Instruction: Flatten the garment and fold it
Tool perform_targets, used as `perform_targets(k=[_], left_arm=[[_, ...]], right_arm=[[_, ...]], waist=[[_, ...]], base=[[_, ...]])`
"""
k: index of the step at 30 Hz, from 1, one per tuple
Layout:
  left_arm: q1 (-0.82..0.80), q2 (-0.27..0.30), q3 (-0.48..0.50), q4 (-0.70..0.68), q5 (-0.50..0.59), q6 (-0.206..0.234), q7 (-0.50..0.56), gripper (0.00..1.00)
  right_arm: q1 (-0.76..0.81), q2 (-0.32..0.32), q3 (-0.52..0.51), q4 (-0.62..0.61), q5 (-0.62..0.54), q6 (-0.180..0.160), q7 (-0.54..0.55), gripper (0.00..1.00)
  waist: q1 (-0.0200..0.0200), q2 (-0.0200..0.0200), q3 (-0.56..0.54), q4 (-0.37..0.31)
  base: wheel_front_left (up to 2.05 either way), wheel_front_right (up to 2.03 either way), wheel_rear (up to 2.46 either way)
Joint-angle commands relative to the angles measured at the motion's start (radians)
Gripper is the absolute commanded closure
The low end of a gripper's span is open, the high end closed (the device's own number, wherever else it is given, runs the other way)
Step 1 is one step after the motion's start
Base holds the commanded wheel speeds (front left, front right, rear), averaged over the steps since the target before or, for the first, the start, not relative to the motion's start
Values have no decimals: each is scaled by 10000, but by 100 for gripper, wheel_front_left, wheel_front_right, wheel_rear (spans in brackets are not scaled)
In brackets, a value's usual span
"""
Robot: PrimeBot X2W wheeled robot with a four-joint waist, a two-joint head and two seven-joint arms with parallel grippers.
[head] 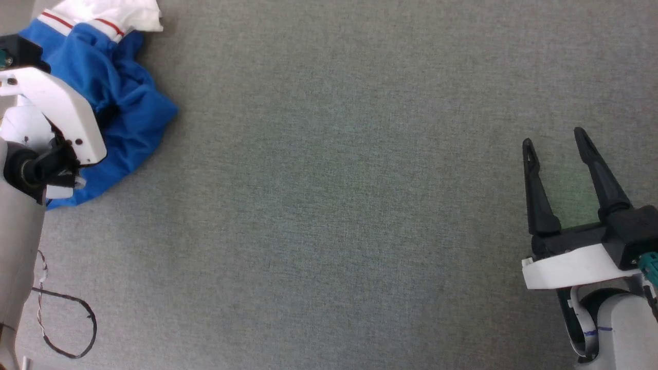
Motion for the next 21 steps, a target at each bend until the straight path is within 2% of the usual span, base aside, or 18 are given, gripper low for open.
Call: perform_targets(k=[1, 7, 13, 17, 21], left_arm=[[-38, -135, 43, -55, -107, -58, -153, 100], [-330, 255, 233, -666, -185, -84, -541, 100], [-630, 540, 129, -1842, 57, -102, -1034, 100], [-838, 609, -58, -2497, 243, -108, -1154, 100], [-1196, 401, -521, -3538, 487, -115, -1386, 100]], right_arm=[[-97, -6, -13, 110, 126, -7, -139, 0], [7, -6, 11, 757, 603, -7, -560, 0], [314, -6, -150, 1410, 1104, -7, -933, 0], [499, -6, -262, 1662, 1318, -7, -1055, 0], [804, -6, -398, 1968, 1614, -7, -1181, 0]], waist=[[-1, 0, -373, 27], [-1, 0, -1445, -62], [-1, 0, -2689, -265], [-1, 0, -3205, -404], [-1, 0, -3920, -698]], base=[[0, 0, 0], [0, 0, 0], [0, 0, 0], [0, 0, 0], [0, 0, 0]])
